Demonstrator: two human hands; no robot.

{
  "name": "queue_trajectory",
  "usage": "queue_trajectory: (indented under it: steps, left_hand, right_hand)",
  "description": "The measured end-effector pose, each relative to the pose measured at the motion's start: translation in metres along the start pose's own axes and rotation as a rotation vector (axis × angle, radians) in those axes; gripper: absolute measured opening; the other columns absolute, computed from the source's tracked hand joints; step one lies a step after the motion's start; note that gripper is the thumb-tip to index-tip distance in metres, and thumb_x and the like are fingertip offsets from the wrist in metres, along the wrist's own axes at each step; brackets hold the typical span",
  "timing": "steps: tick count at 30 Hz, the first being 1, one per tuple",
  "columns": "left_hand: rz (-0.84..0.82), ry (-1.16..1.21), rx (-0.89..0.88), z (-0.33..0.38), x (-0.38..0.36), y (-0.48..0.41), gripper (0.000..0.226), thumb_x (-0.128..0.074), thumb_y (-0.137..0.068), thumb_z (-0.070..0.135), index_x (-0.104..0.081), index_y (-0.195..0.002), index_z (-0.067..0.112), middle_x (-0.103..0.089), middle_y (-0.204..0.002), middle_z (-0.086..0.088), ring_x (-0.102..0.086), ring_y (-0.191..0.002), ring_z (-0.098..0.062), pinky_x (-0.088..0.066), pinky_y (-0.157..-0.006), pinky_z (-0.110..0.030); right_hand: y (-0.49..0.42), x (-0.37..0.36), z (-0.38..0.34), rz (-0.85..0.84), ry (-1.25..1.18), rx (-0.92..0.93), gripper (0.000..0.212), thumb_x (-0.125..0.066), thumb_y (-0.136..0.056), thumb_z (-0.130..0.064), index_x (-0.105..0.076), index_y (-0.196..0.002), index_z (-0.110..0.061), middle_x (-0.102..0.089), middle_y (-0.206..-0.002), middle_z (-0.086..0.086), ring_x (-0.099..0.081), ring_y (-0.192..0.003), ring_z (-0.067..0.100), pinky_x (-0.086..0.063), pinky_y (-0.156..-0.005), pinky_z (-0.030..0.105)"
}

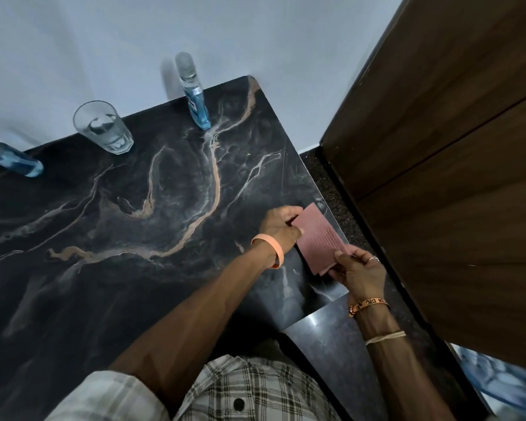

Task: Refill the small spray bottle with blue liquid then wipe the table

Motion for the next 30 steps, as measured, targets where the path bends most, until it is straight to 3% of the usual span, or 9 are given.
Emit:
queue_trajectory:
  steps: [3,7,12,17,20,25,28,30]
  left_hand:
    - [-0.004,0.012,0.01,-0.012,-0.006,-0.001,0.058,-0.071,-0.077,-0.012,-0.062,-0.127,0.015,-0.061,-0.133,-0.006,-0.056,-0.124,-0.019,-0.045,-0.107,-0.036]
    - [0.008,0.053,0.001,-0.023,-0.007,0.001,0.061,-0.069,-0.077,-0.015,-0.063,-0.127,0.02,-0.057,-0.138,-0.005,-0.052,-0.128,-0.019,-0.047,-0.105,-0.041]
    - [0.117,-0.004,-0.006,-0.03,-0.009,0.0,0.055,-0.072,-0.078,-0.004,-0.064,-0.125,0.025,-0.063,-0.127,0.001,-0.058,-0.116,-0.012,-0.051,-0.101,-0.037]
    - [0.099,-0.008,-0.031,-0.031,-0.018,0.0,0.053,-0.073,-0.077,-0.003,-0.065,-0.12,0.028,-0.055,-0.135,0.003,-0.053,-0.124,-0.015,-0.048,-0.105,-0.039]
    - [0.07,0.028,-0.058,-0.031,-0.017,0.001,0.051,-0.073,-0.077,-0.002,-0.066,-0.118,0.028,-0.056,-0.135,0.003,-0.052,-0.126,-0.014,-0.045,-0.107,-0.038]
    - [-0.01,0.068,-0.088,-0.035,-0.012,0.007,0.05,-0.073,-0.079,0.001,-0.065,-0.122,0.027,-0.058,-0.135,0.005,-0.051,-0.125,-0.008,-0.042,-0.104,-0.027]
    - [-0.022,0.049,-0.122,-0.04,-0.002,0.011,0.046,-0.071,-0.084,0.008,-0.062,-0.125,0.027,-0.056,-0.137,0.006,-0.049,-0.125,-0.008,-0.042,-0.106,-0.028]
    - [-0.003,-0.006,-0.135,-0.045,0.003,0.019,0.042,-0.069,-0.086,0.011,-0.063,-0.125,0.026,-0.052,-0.139,0.007,-0.05,-0.123,-0.009,-0.043,-0.106,-0.029]
  right_hand:
    - [-0.009,0.004,0.009,0.069,0.075,-0.015,0.016,-0.069,-0.087,0.001,-0.065,-0.101,-0.007,-0.07,-0.098,0.011,-0.067,-0.077,0.02,-0.059,-0.056,0.027]
    - [-0.014,0.008,0.021,0.123,0.128,-0.075,0.017,-0.07,-0.087,0.0,-0.063,-0.084,-0.016,-0.066,-0.101,0.011,-0.064,-0.091,0.026,-0.058,-0.065,0.034]
    - [-0.016,0.014,0.028,0.153,0.154,-0.071,0.016,-0.072,-0.085,0.0,-0.066,-0.088,-0.015,-0.066,-0.086,0.005,-0.063,-0.074,0.017,-0.057,-0.055,0.029]
    - [-0.015,0.011,0.027,0.197,0.233,0.002,0.028,-0.074,-0.081,0.001,-0.067,-0.106,-0.009,-0.067,-0.08,0.003,-0.065,-0.059,0.012,-0.061,-0.066,0.044]
    - [-0.016,0.011,0.027,0.193,0.291,0.031,0.033,-0.076,-0.08,0.001,-0.067,-0.11,-0.012,-0.068,-0.077,0.0,-0.067,-0.058,0.013,-0.061,-0.069,0.045]
    - [-0.015,0.013,0.021,0.21,0.469,0.094,0.053,-0.078,-0.08,-0.011,-0.06,-0.129,-0.016,-0.069,-0.11,0.005,-0.07,-0.088,0.026,-0.059,-0.08,0.046]
    - [-0.006,0.007,0.016,0.173,0.522,0.145,0.057,-0.076,-0.084,-0.017,-0.054,-0.136,-0.018,-0.063,-0.123,0.009,-0.065,-0.082,0.021,-0.056,-0.065,0.034]
    - [0.007,0.004,0.012,0.143,0.553,0.16,0.058,-0.074,-0.087,-0.017,-0.05,-0.14,-0.015,-0.062,-0.124,0.014,-0.066,-0.075,0.021,-0.056,-0.061,0.034]
Point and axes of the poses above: each hand's wrist, its own y-axis away from the middle knuckle, its own x-axis out of the back of the hand, z = x × y, the point moved 5 cm from there along -y, towards the middle knuckle
